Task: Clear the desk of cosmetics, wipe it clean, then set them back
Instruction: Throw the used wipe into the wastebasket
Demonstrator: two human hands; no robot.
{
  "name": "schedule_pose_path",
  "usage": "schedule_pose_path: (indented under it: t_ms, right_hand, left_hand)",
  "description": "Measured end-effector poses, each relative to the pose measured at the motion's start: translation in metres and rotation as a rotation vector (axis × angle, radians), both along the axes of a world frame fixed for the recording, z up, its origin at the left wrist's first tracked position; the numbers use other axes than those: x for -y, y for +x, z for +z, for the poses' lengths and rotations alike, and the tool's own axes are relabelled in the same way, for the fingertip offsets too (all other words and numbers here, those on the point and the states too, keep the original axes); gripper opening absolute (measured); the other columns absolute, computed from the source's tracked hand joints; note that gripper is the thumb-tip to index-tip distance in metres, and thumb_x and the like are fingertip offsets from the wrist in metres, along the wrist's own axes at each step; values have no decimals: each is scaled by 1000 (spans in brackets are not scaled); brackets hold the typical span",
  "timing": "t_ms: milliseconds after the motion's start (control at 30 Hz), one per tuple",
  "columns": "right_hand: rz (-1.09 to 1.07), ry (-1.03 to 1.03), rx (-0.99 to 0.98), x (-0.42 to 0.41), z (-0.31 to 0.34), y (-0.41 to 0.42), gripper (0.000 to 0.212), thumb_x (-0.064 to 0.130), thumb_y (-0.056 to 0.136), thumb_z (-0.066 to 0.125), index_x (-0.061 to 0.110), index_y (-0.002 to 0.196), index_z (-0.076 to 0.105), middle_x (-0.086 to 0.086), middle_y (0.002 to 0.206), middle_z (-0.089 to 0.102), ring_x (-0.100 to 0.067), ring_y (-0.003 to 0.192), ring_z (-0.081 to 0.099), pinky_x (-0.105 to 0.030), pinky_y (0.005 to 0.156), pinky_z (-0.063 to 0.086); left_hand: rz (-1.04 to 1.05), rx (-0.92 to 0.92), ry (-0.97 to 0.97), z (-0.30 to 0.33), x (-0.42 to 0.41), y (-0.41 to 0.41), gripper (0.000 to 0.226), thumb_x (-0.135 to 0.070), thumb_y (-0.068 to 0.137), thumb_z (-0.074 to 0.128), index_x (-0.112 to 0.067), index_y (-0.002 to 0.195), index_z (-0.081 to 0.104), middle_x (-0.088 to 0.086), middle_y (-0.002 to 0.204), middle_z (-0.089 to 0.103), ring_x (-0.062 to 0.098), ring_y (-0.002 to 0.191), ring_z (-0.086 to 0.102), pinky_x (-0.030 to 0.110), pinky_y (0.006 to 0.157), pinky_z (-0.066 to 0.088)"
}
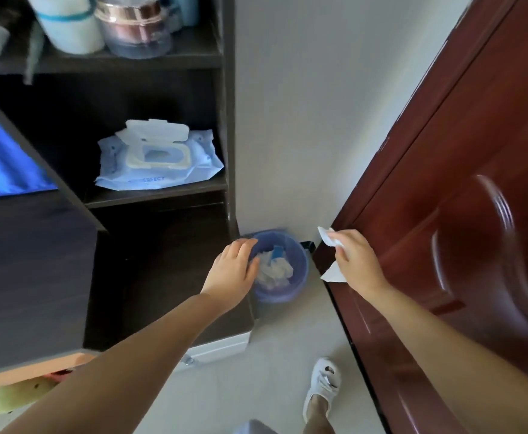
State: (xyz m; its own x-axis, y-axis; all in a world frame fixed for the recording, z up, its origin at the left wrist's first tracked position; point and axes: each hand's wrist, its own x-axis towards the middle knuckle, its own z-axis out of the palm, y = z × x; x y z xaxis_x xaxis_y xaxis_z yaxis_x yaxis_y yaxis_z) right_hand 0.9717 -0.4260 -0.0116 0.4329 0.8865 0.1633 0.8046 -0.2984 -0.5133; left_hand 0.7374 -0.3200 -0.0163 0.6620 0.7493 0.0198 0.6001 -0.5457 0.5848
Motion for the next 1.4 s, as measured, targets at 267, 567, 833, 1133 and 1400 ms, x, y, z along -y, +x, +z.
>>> schedule_pose_path:
  t_ms: [267, 567, 833, 1133, 1400]
  right_hand:
    - [60, -110, -157, -21, -87, 129, 36, -8, 80, 45, 3, 108, 64, -16, 103, 62, -31, 98, 59, -22, 88, 39]
    - [249, -306, -294, -86, -289, 162, 39, -14, 76, 52, 2, 108, 64, -20, 97, 63, -36, 92, 61, -26, 82, 42]
    - [471, -345, -235, -154, -437, 134, 35, -6, 86, 47, 1, 118, 59, -21, 115, 60, -29, 107, 55, -35, 95, 42]
    - [461, -385, -186, -164, -500, 118, 42, 10, 92, 49, 5, 133, 44, -19, 130, 51, -33, 117, 49, -39, 97, 42]
    - [319, -464, -199, -136, -403, 173, 39, 7, 89, 52, 2, 128, 49, -24, 126, 53, -39, 116, 49, -42, 98, 39]
  left_hand:
    - [234, -128, -253, -89, 12, 129, 42, -27, 95, 41, -11, 134, 39, 10, 134, 46, 26, 121, 43, 36, 101, 35]
    - [265, -235, -311, -275, 27, 182, 45, -31, 82, 34, -13, 122, 47, 13, 111, 64, 31, 98, 62, 35, 80, 52]
    - [212, -441, -199, -431, 12, 189, 50, -10, 64, 74, -4, 111, 57, 18, 114, 62, 34, 107, 58, 47, 87, 50]
    - [141, -548, -152, -479, 19, 161, 54, -19, 74, 38, -8, 125, 51, 18, 128, 54, 31, 123, 48, 47, 96, 42]
    - [265, -462, -190, -388, -2, 176, 46, -16, 69, 54, -6, 114, 56, 19, 115, 60, 35, 106, 57, 42, 86, 49]
